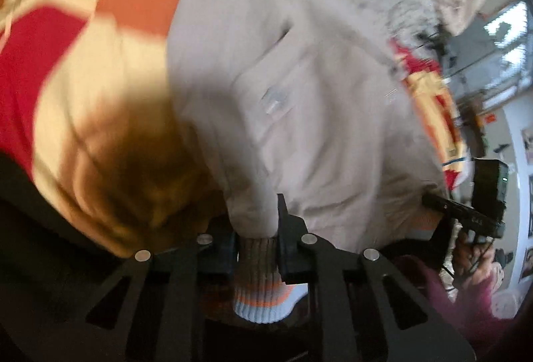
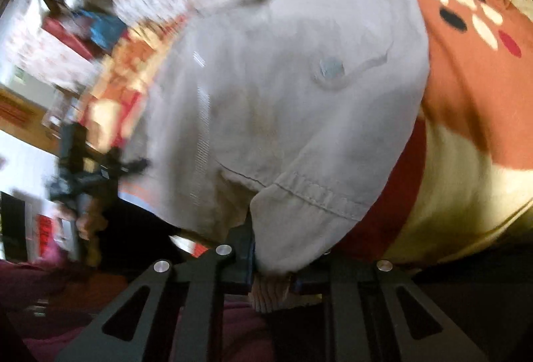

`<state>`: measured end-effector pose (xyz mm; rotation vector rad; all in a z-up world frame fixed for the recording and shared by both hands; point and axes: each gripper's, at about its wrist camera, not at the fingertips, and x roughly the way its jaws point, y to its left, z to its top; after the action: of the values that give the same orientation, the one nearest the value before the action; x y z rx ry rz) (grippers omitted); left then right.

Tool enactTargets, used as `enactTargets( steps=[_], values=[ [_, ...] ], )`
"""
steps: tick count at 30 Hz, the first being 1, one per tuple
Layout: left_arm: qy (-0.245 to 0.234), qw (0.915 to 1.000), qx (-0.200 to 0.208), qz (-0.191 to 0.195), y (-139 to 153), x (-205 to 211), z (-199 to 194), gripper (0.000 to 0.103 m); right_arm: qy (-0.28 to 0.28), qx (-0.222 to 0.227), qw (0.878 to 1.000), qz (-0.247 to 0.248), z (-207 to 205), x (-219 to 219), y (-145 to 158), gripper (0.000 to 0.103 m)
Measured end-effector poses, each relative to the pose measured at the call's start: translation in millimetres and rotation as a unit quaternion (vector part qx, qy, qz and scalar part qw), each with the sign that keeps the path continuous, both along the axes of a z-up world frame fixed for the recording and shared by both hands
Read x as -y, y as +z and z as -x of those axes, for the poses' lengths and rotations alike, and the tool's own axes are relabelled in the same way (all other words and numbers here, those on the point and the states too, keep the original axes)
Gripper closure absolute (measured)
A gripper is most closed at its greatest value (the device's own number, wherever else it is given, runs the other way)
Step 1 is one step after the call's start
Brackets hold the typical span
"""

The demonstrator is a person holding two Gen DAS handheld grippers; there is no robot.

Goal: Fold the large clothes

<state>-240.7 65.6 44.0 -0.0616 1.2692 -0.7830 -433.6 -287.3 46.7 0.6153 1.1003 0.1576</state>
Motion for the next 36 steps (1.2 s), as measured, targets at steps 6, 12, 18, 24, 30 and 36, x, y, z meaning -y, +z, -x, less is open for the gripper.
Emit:
enactTargets(
  steps=[6,12,18,24,30,36],
  values=[
    [0.035,0.9937,0.078,0.072,68,-5,-35,0.088,-0.030,0.114,0.992,-0.046,-7,31,57,0.090],
    [0.073,0.9845,0.124,0.101,96,32,-94,0.088,-0.093,0.179,0.978,-0.052,-46,61,82,0.091],
    [0.092,0.9786,0.160,0.090,108,65,-155,0.089,-0.145,0.192,0.970,-0.036,-115,93,94,0.091],
    [0.112,0.9770,0.174,0.052,97,121,-225,0.089,-0.191,0.189,0.963,-0.035,-173,145,87,0.091],
    [0.119,0.9807,0.155,0.010,52,176,-284,0.084,-0.229,0.130,0.964,-0.032,-234,196,43,0.089],
    [0.148,0.9809,0.121,0.033,49,154,-311,0.025,-0.264,0.141,0.954,0.014,-234,215,42,0.043]
  ],
)
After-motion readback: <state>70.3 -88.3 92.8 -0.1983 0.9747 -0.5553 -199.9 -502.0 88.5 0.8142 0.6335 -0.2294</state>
